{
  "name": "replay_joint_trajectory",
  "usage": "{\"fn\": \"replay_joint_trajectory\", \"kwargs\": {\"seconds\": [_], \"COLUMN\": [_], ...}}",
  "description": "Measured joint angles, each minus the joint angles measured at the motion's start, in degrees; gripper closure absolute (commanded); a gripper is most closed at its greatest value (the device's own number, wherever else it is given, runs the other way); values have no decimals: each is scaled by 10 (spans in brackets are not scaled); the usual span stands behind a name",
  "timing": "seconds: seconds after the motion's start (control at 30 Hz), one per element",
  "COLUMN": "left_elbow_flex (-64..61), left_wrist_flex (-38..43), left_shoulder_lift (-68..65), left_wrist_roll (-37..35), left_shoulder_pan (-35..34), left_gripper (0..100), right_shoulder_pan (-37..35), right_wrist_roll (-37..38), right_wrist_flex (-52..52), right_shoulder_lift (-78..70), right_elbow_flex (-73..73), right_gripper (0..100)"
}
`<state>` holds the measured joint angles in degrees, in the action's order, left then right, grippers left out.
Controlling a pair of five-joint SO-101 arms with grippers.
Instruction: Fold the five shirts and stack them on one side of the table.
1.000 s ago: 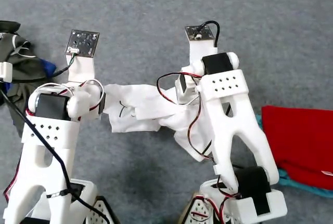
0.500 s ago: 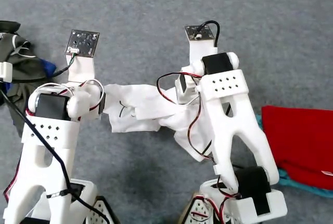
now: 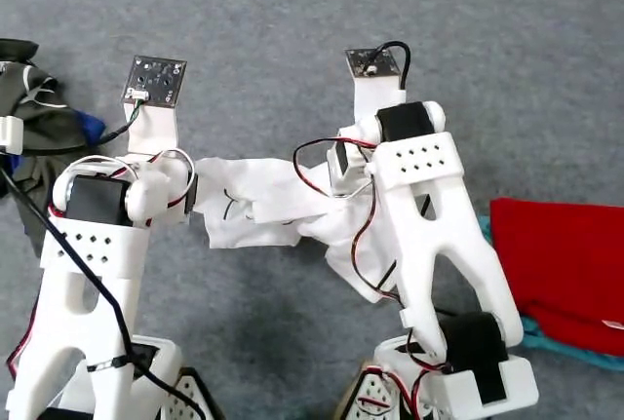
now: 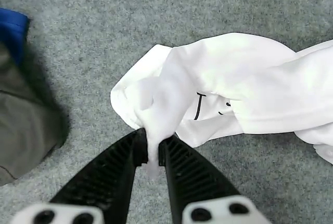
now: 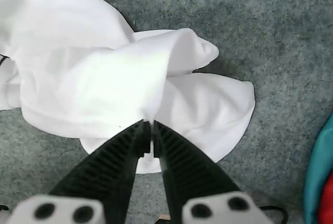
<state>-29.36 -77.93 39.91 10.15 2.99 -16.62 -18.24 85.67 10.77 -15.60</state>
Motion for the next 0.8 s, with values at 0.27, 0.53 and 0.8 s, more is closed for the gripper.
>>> {"fn": "replay_joint_trajectory", "kwargs": {"seconds": [0.27, 0.53, 0.8], "left_elbow_flex": [0, 0, 115], "left_wrist_flex": [0, 0, -40], "left_shoulder_lift": [0, 0, 10], "left_wrist_roll": [0, 0, 0], "left_shoulder_pan": [0, 0, 0], "left_gripper": [981, 981, 981], "right_shoulder_pan": [4, 40, 40], "right_wrist_roll": [0, 0, 0], "right_wrist_flex": [2, 55, 81], "right_shoulder_lift": [0, 14, 91], "right_elbow_flex": [10, 177, 406], "right_gripper": [993, 993, 993]}}
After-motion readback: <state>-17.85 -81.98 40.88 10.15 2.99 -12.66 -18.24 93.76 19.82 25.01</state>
